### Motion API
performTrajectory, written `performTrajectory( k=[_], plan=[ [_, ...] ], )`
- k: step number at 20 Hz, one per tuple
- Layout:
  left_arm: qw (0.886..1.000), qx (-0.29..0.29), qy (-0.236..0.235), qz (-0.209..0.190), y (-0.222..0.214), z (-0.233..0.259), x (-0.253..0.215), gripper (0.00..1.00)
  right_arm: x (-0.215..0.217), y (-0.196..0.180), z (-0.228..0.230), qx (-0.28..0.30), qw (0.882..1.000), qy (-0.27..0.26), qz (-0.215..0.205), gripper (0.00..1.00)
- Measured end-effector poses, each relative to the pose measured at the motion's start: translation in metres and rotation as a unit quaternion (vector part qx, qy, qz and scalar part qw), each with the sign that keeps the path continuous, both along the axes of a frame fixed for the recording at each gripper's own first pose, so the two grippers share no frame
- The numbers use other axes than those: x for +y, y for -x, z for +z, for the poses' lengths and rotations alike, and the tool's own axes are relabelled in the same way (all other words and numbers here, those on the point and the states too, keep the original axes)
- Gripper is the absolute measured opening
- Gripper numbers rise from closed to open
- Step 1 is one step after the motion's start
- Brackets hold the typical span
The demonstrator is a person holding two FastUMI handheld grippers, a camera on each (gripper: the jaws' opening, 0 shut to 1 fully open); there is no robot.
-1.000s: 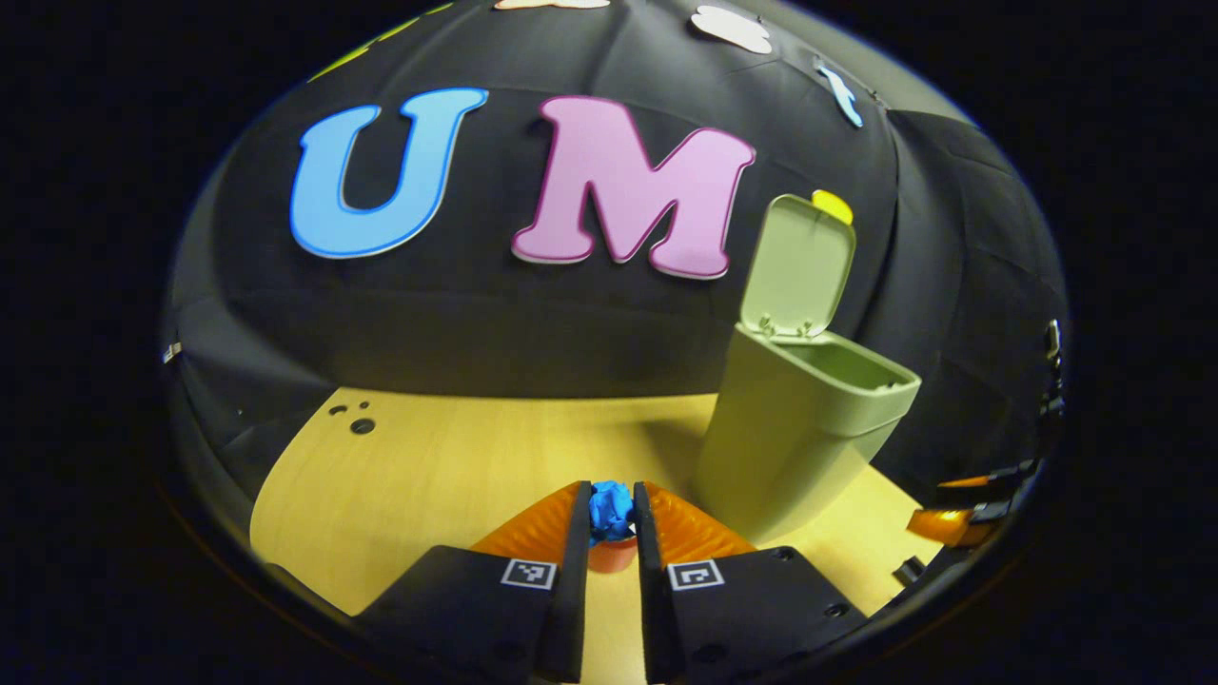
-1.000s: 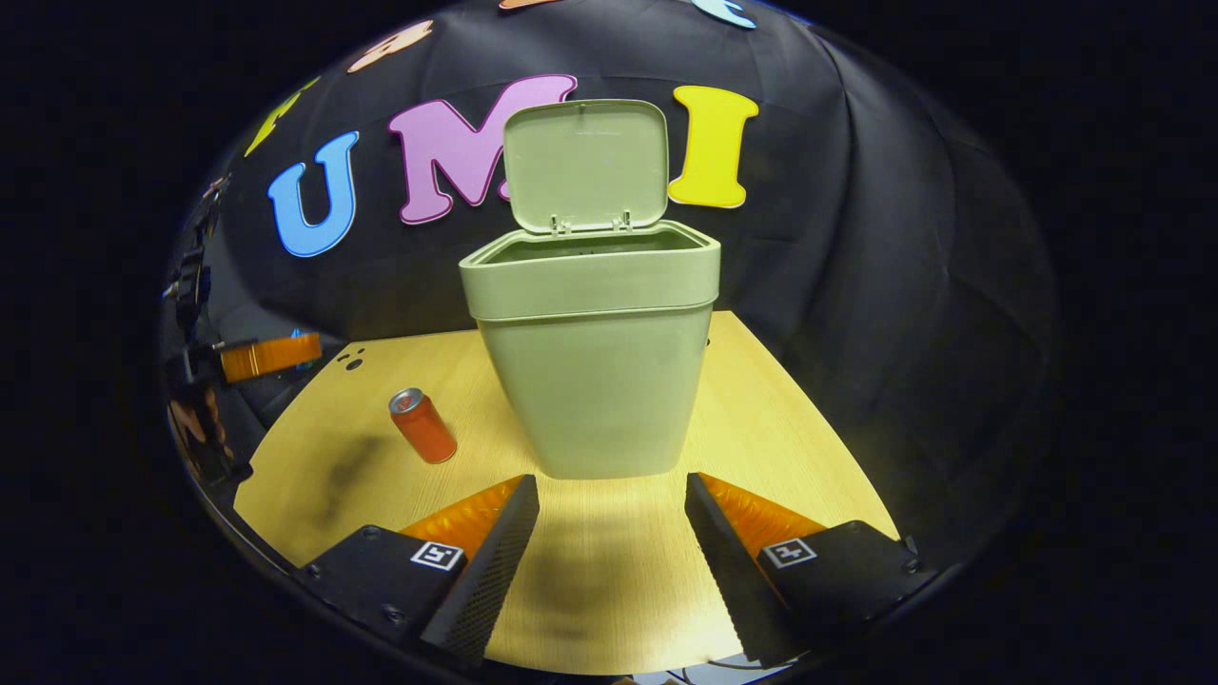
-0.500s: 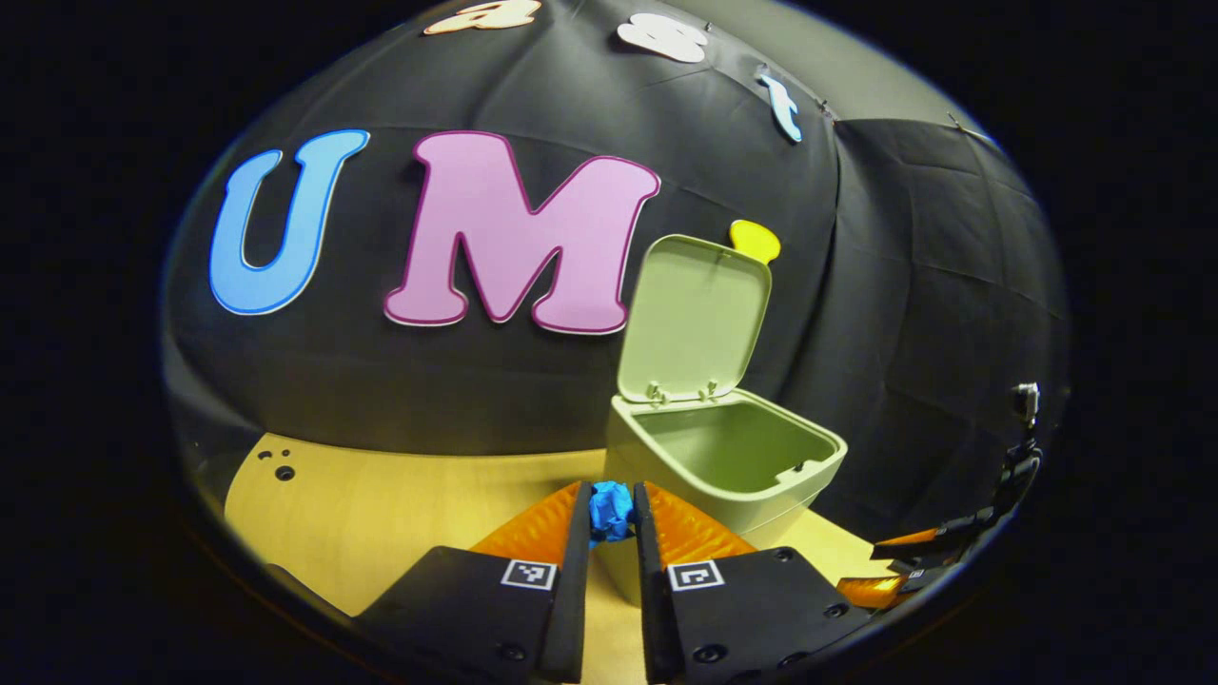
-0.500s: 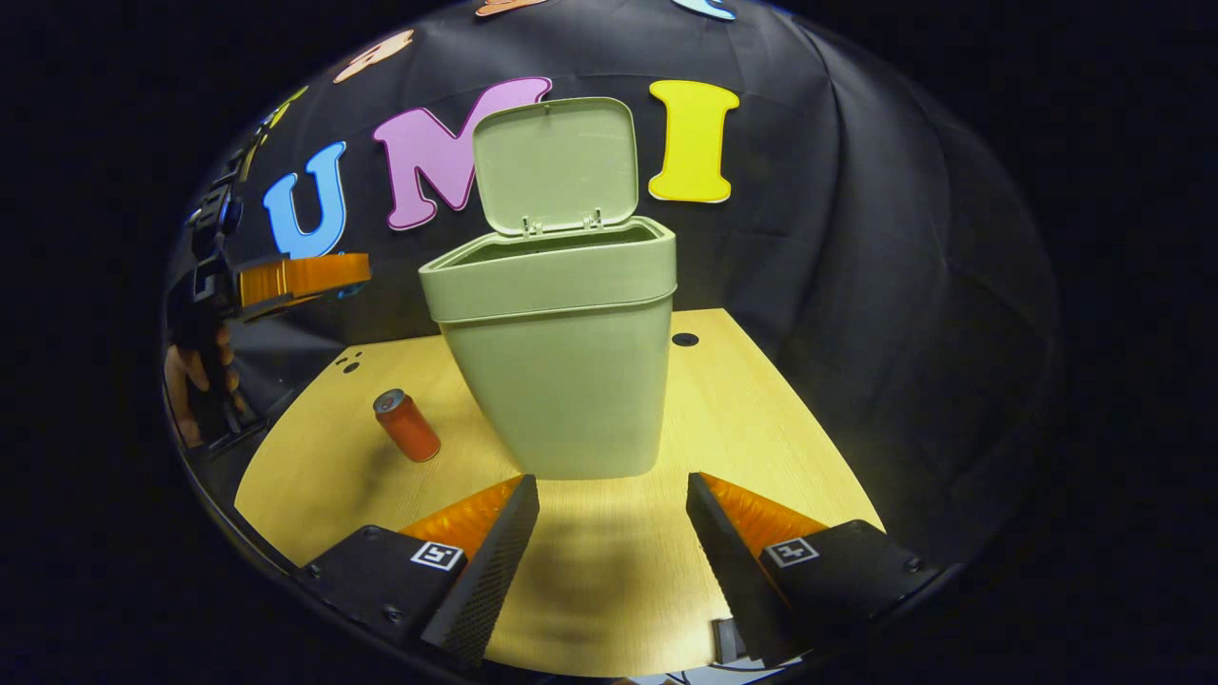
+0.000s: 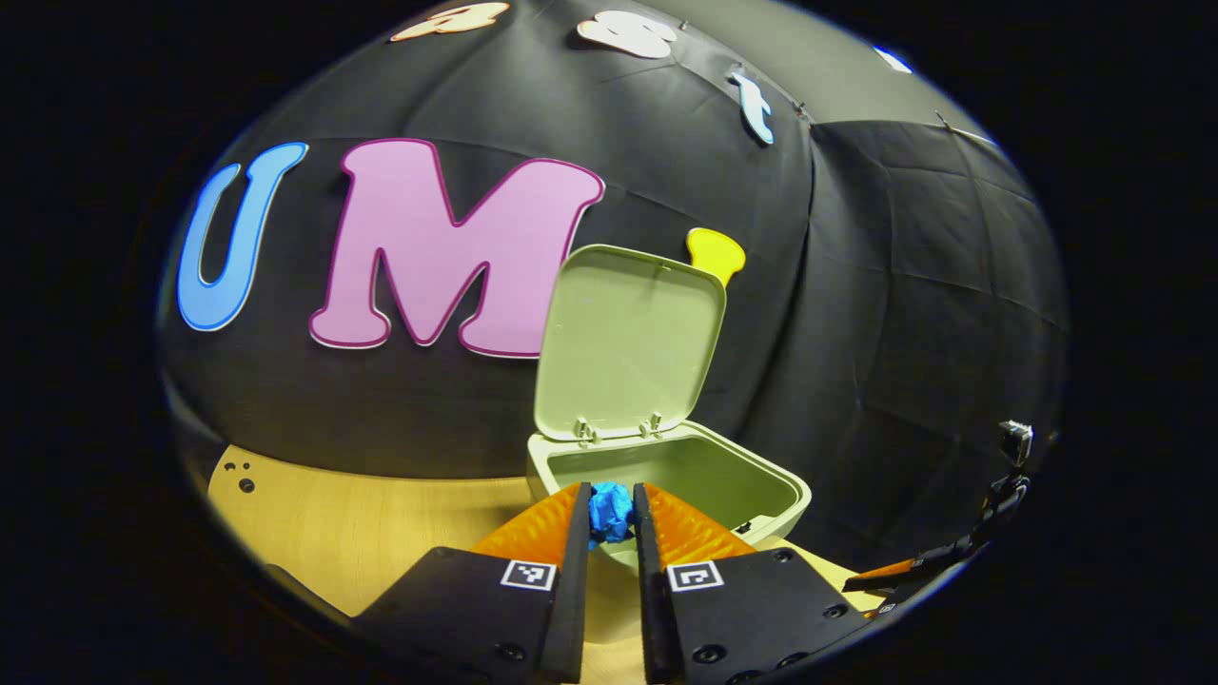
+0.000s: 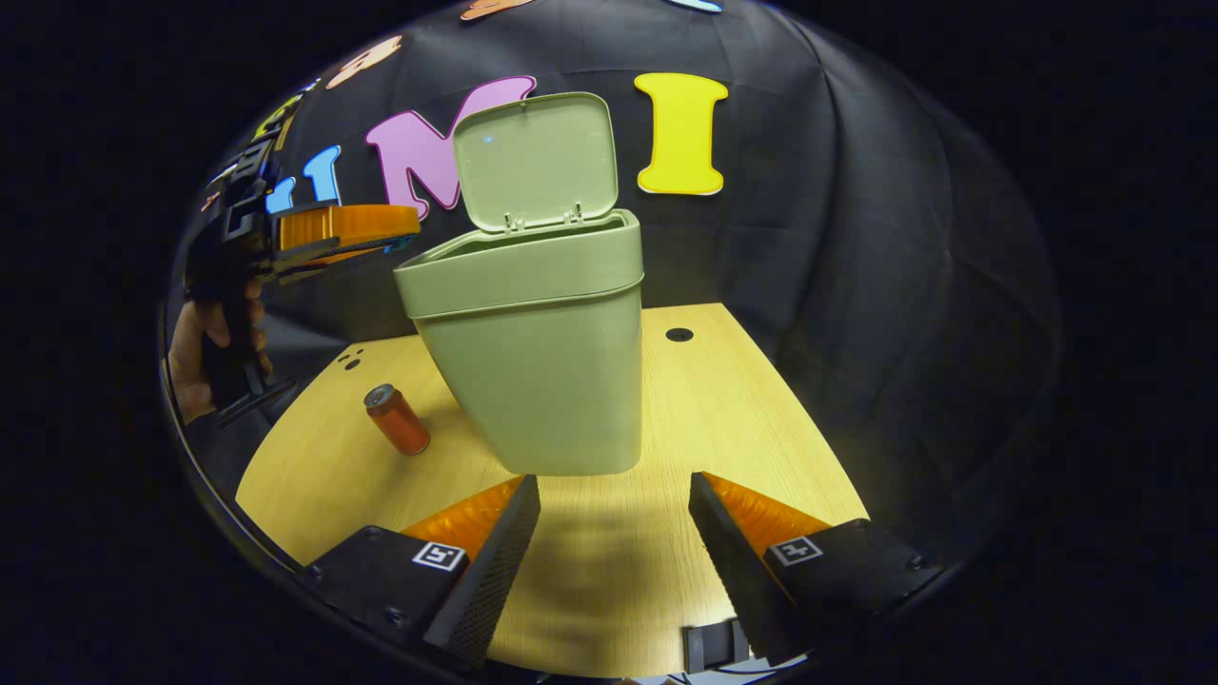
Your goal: Press the lid of the desktop garbage bin to open it, pick up the crumpled paper on the desktop and throw it into the bin, then pick up the pop can on the desktop and drop it into the bin, and finally close the garbage bin lid.
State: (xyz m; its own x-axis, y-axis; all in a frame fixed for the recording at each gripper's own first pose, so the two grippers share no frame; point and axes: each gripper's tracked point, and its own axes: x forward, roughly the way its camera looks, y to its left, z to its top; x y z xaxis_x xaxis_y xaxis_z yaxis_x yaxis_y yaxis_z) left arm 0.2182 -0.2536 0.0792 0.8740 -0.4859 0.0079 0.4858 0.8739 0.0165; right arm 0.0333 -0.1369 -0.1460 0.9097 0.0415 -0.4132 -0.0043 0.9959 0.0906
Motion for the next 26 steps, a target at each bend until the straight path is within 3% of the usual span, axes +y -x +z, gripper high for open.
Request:
performTrajectory(
  k=[7,11,14,16,17,19,23,26],
  plan=[
    [0.999,0.011,-0.03,-0.015,-0.017,-0.014,-0.042,0.3,-0.013,-0.008,-0.003,0.002,1.0,-0.009,0.007,0.99],
    [0.999,0.019,-0.043,-0.004,-0.029,-0.021,-0.049,0.35,-0.016,-0.014,-0.004,0.005,1.0,-0.015,0.011,0.99],
    [0.999,0.023,-0.047,0.01,-0.033,-0.026,-0.048,0.45,-0.016,-0.019,-0.004,0.007,1.0,-0.023,0.012,0.99],
    [0.999,0.011,-0.042,0.006,-0.035,-0.02,-0.053,0.64,-0.016,-0.019,-0.005,0.007,1.0,-0.022,0.016,0.99],
    [0.999,0.008,-0.043,0.007,-0.034,-0.019,-0.053,0.79,-0.016,-0.019,-0.006,0.008,1.0,-0.021,0.017,0.99],
    [0.999,0.002,-0.042,0.027,-0.037,-0.016,-0.045,0.98,-0.012,-0.019,-0.007,0.011,0.999,-0.022,0.023,0.99],
    [0.999,-0.01,-0.011,0.052,-0.023,-0.004,-0.021,0.99,-0.003,-0.018,-0.006,0.009,0.999,-0.017,0.04,0.99],
    [0.995,-0.015,0.001,0.096,-0.014,0.0,0.022,0.98,0.008,-0.016,-0.011,0.013,0.999,-0.018,0.049,0.99]
  ],
)
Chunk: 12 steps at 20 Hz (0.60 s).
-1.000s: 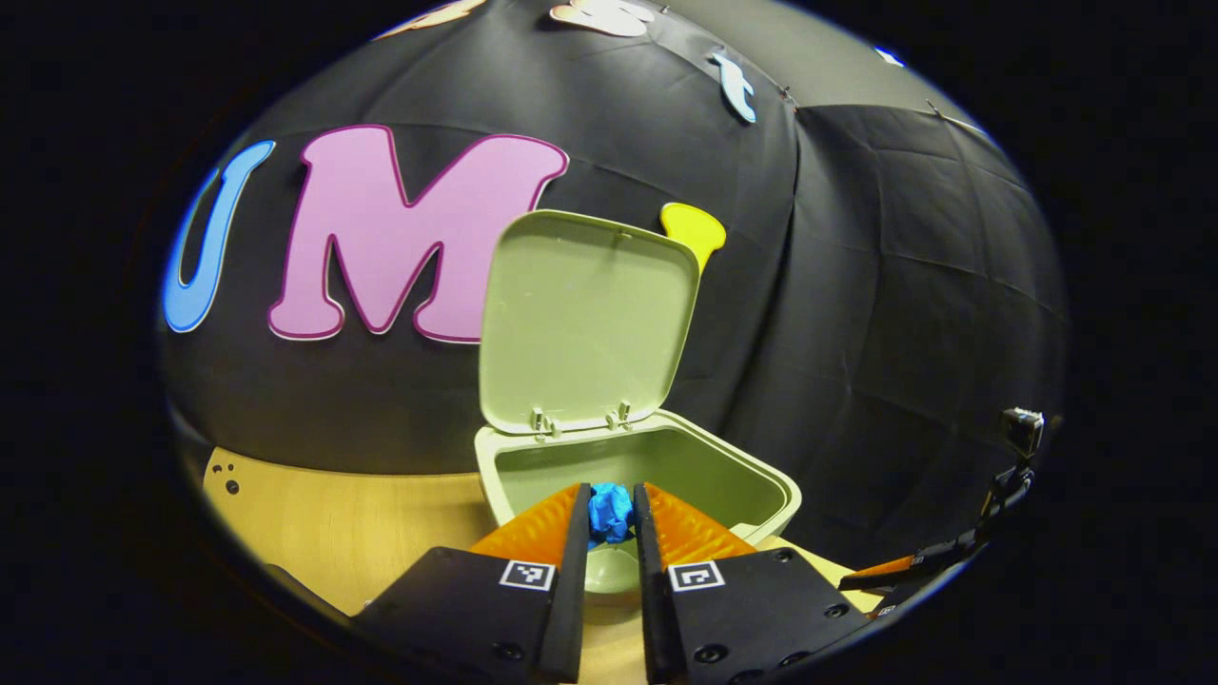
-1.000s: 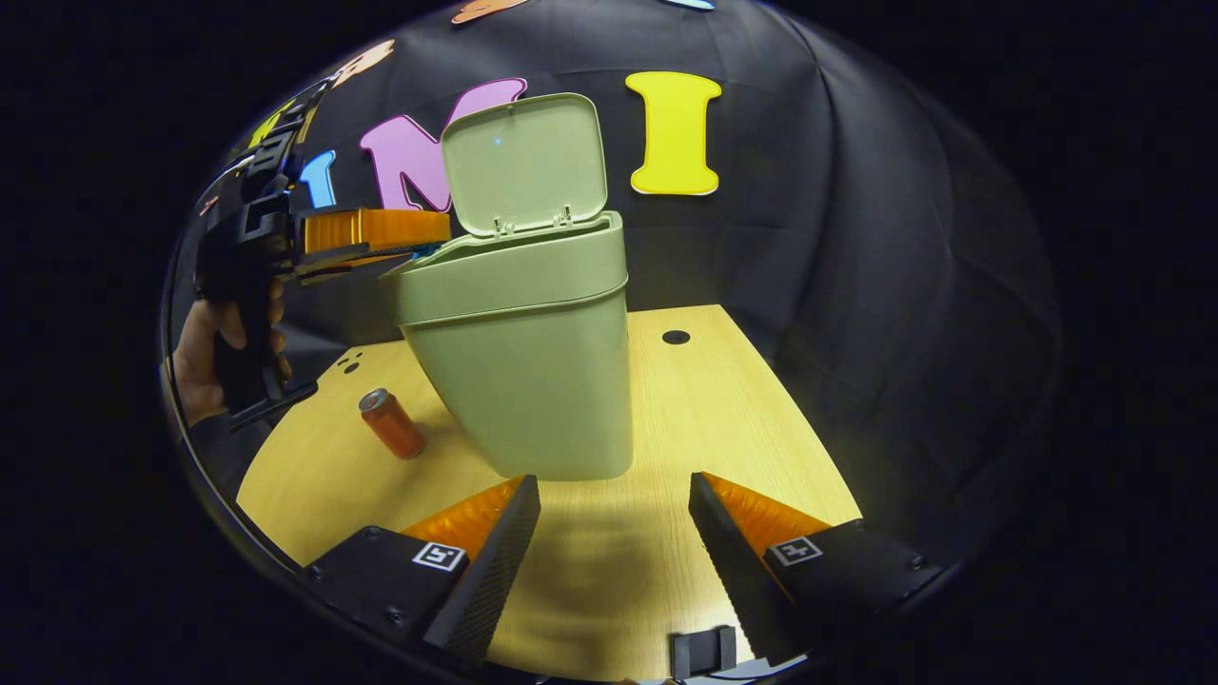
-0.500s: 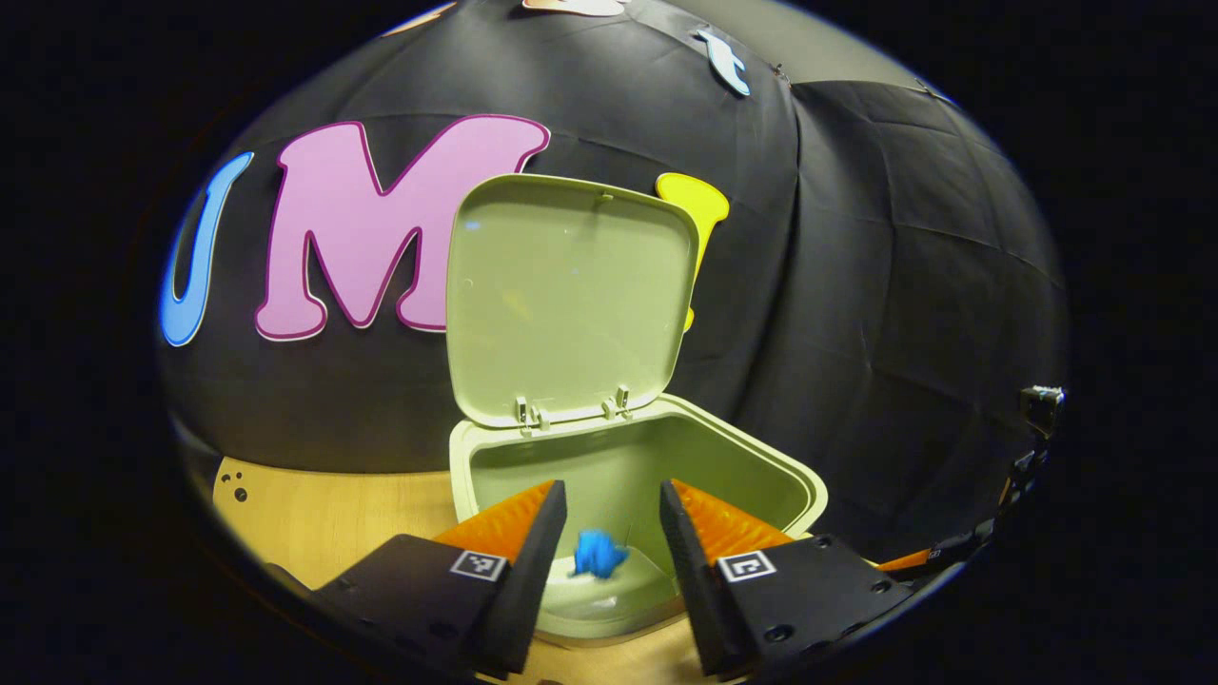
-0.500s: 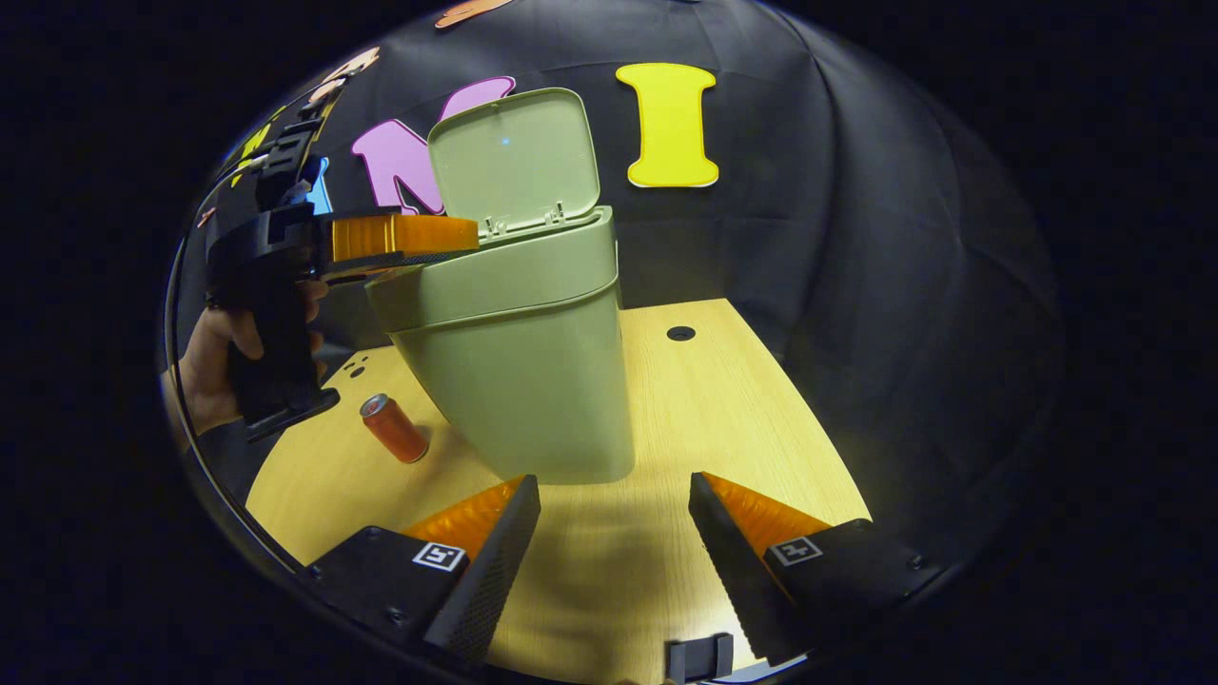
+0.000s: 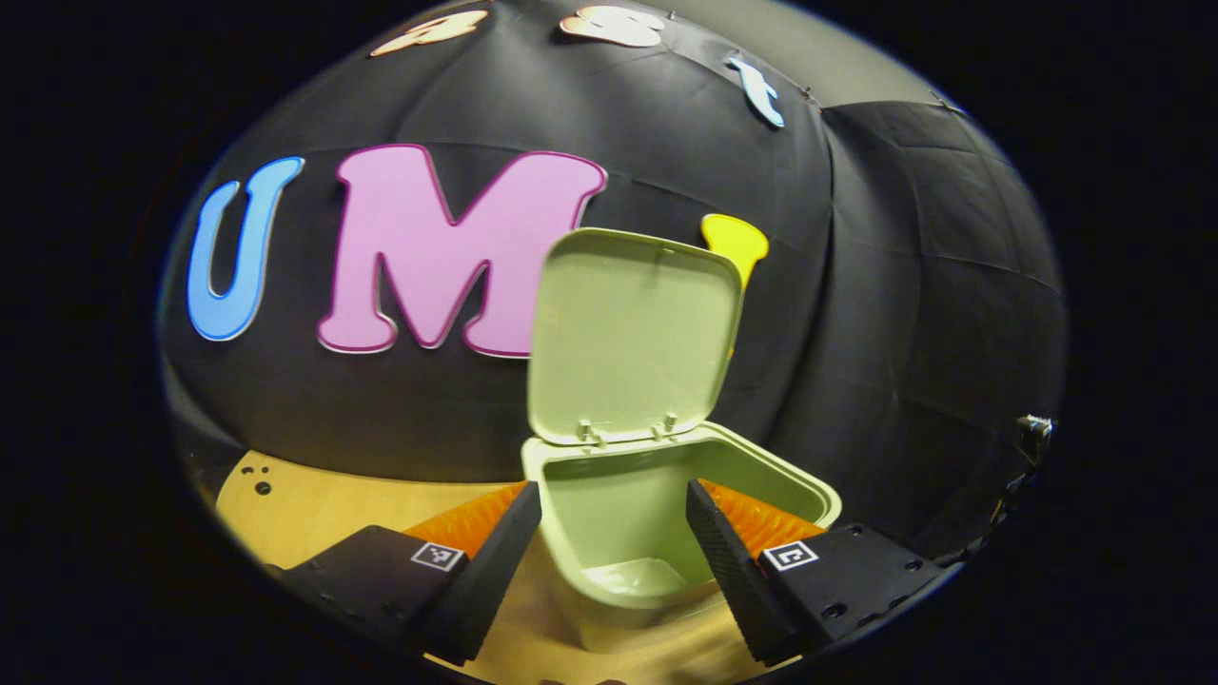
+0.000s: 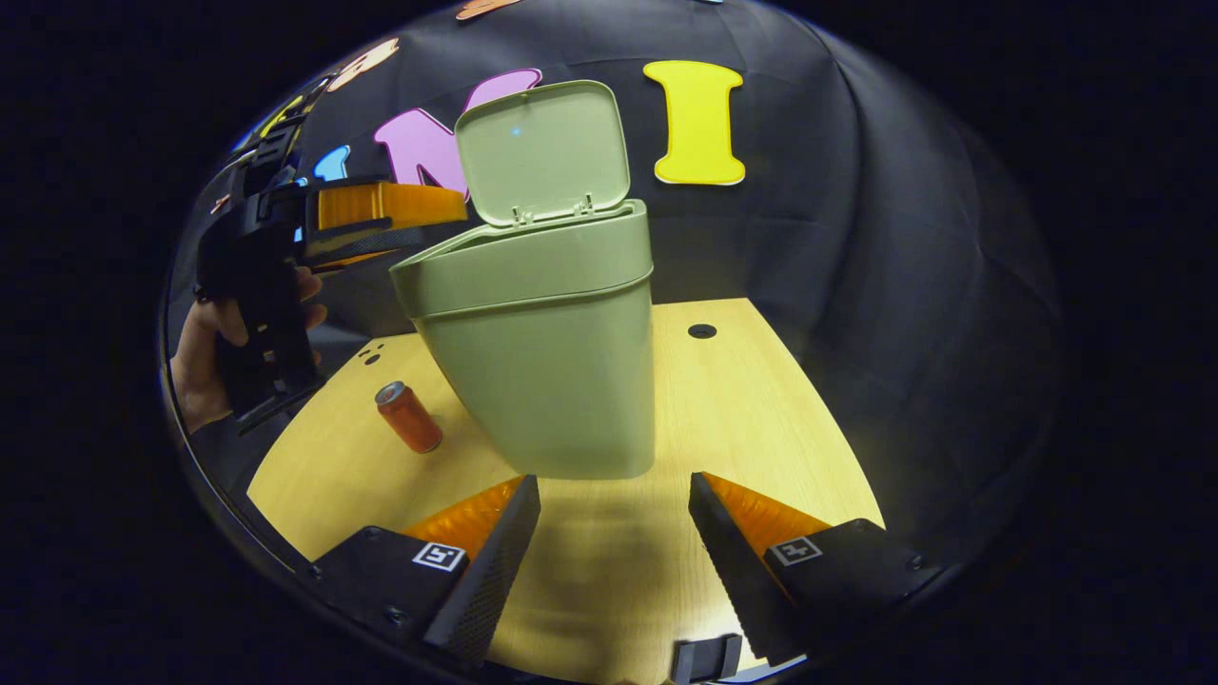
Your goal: Press the lid of the desktop garbage bin to open it, pick up the crumpled paper on the desktop and throw it into the bin, then pick up the pop can on the desktop and drop it into the bin, and finally close the garbage bin lid.
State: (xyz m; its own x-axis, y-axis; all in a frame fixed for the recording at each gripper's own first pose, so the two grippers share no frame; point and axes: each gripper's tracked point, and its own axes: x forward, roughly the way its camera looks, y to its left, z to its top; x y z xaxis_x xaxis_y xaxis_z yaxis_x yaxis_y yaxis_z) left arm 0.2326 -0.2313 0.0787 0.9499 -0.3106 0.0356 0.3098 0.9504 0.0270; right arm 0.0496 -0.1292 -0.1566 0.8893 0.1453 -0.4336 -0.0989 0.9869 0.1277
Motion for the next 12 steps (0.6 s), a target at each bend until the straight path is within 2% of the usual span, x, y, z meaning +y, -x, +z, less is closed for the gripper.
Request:
performTrajectory(
  k=[5,12],
  plan=[
    [0.997,0.008,0.016,0.075,0.018,-0.013,0.09,0.98,0.028,0.004,-0.009,0.013,1.0,0.01,0.027,0.99],
    [0.984,0.044,0.036,0.171,0.07,-0.057,0.216,0.96,0.101,0.003,-0.018,0.018,0.997,0.024,0.075,0.99]
  ],
)
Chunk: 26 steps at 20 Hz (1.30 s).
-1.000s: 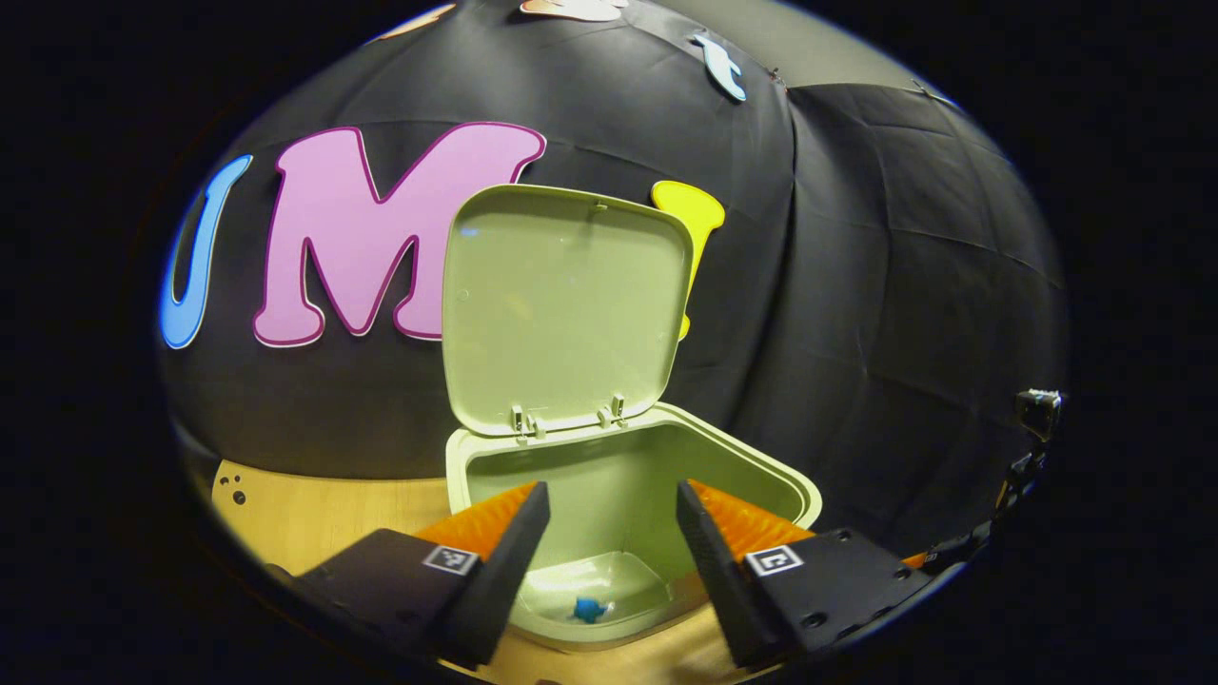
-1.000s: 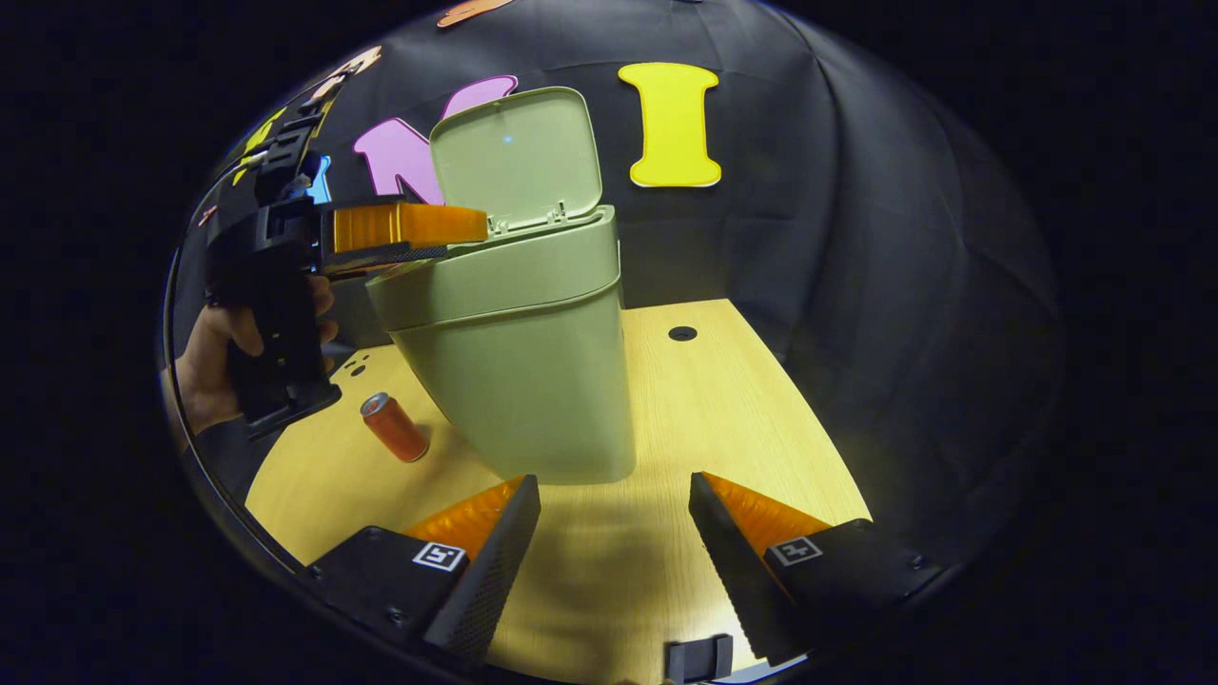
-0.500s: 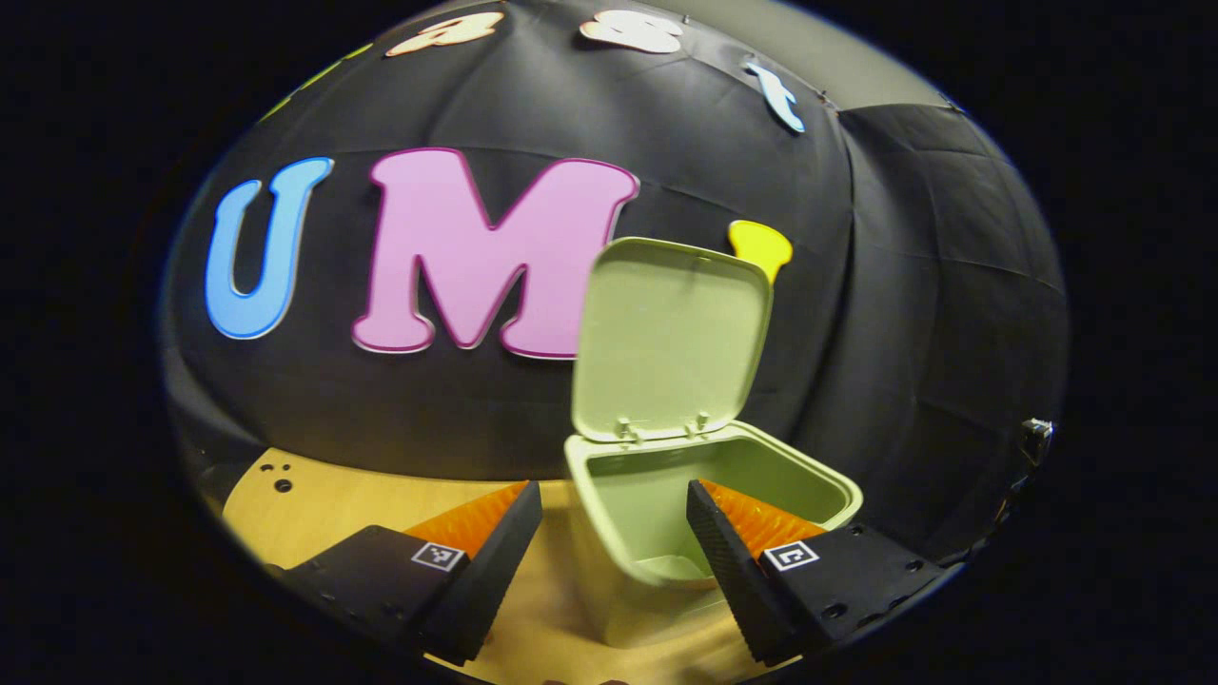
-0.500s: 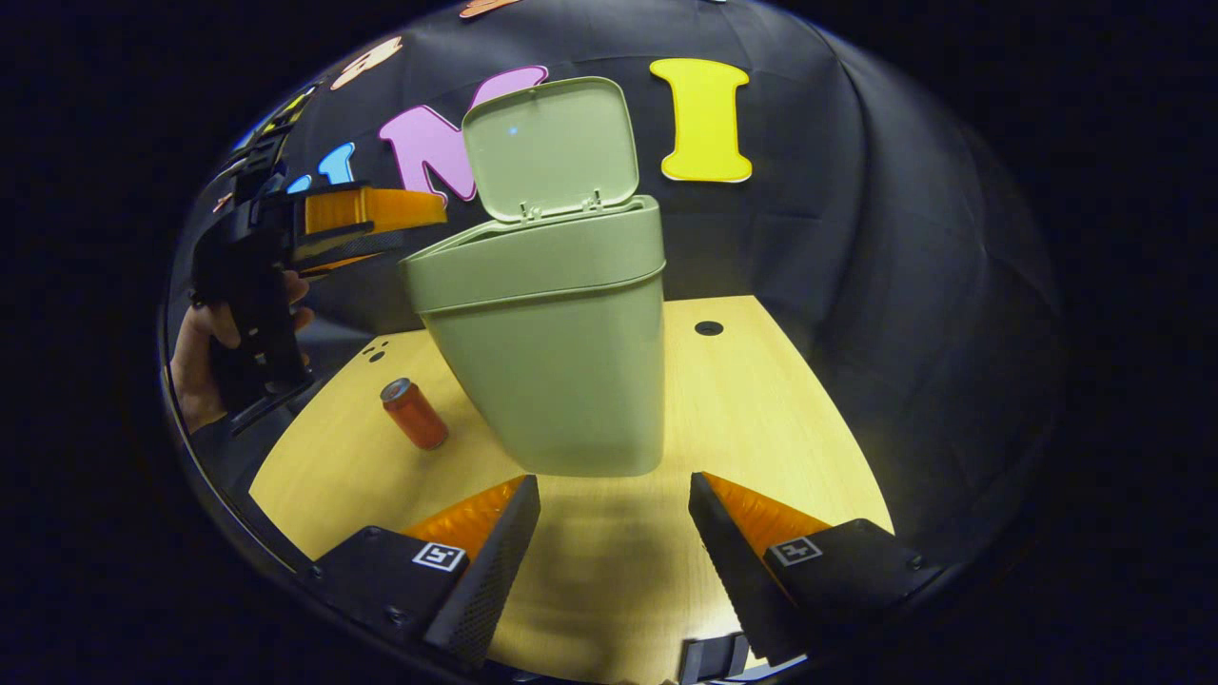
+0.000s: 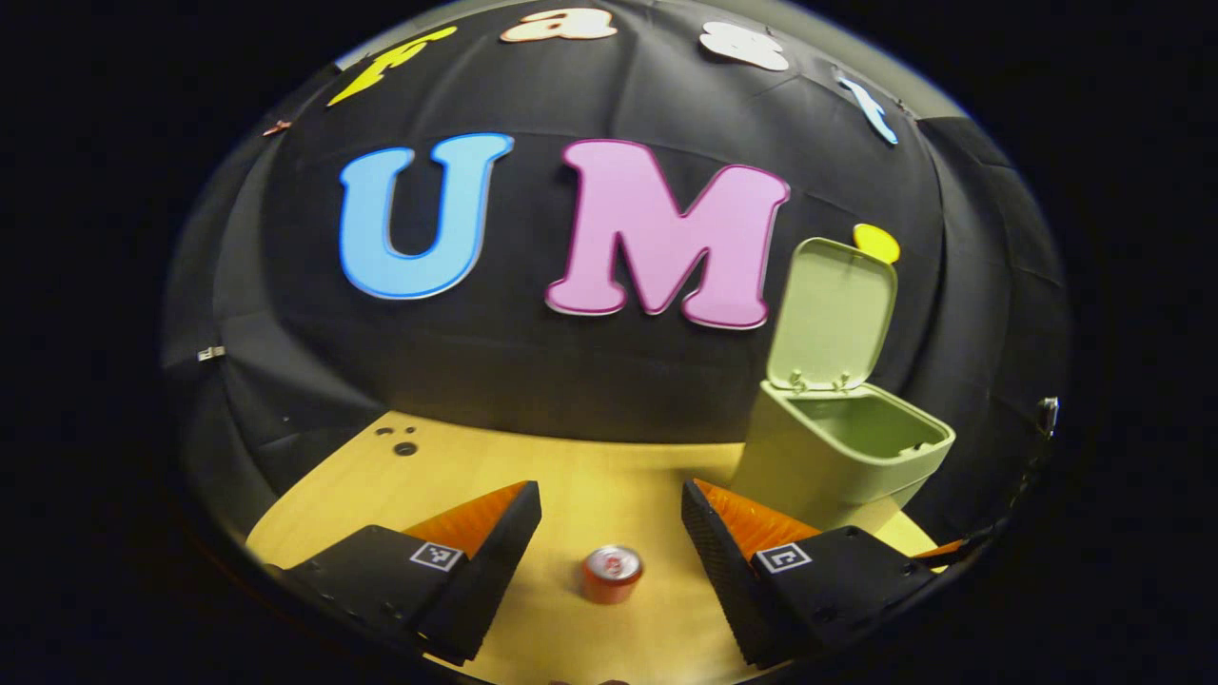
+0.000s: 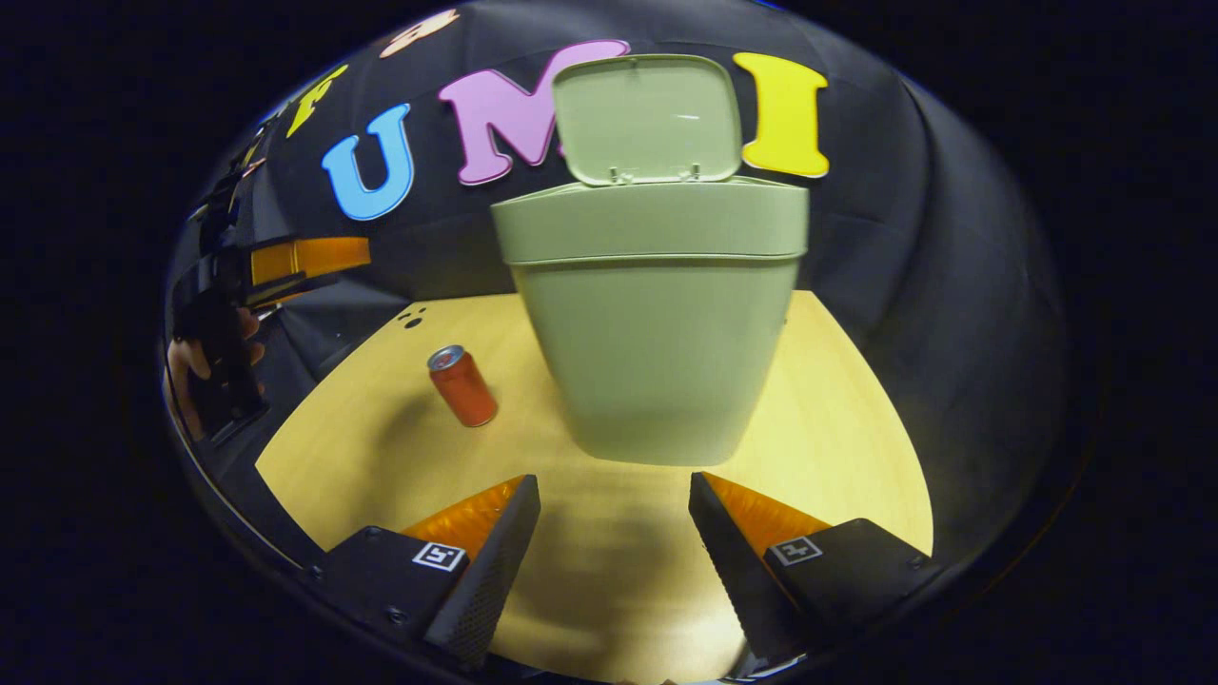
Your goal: Press the lid of the desktop garbage bin to open it, pick up the crumpled paper on the desktop and throw it into the bin, then pick up the pop can on the desktop and drop it into the bin, and finally close the garbage bin lid.
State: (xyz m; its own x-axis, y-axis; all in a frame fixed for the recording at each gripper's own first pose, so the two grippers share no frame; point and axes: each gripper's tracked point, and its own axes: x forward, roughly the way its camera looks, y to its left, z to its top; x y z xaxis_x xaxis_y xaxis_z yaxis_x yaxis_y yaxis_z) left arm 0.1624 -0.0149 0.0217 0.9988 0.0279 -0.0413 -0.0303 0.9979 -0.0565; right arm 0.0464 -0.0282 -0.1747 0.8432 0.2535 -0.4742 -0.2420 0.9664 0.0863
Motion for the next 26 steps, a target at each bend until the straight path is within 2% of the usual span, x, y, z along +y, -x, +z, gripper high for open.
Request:
performTrajectory(
  k=[4,11,17,26],
  plan=[
    [0.999,0.025,0.009,0.045,0.035,-0.029,0.06,0.96,0.048,-0.005,-0.01,0.003,0.999,0.009,0.032,0.99],
    [0.993,0.074,0.021,0.091,0.09,-0.08,0.126,0.96,0.117,-0.03,-0.02,0.001,0.998,0.022,0.065,0.99],
    [0.987,0.112,0.045,0.107,0.106,-0.117,0.148,0.96,0.162,-0.058,-0.034,0.003,0.995,0.037,0.089,1.0],
    [0.982,0.143,0.065,0.106,0.096,-0.148,0.164,0.96,0.204,-0.112,-0.062,0.014,0.996,0.038,0.08,0.99]
  ],
)
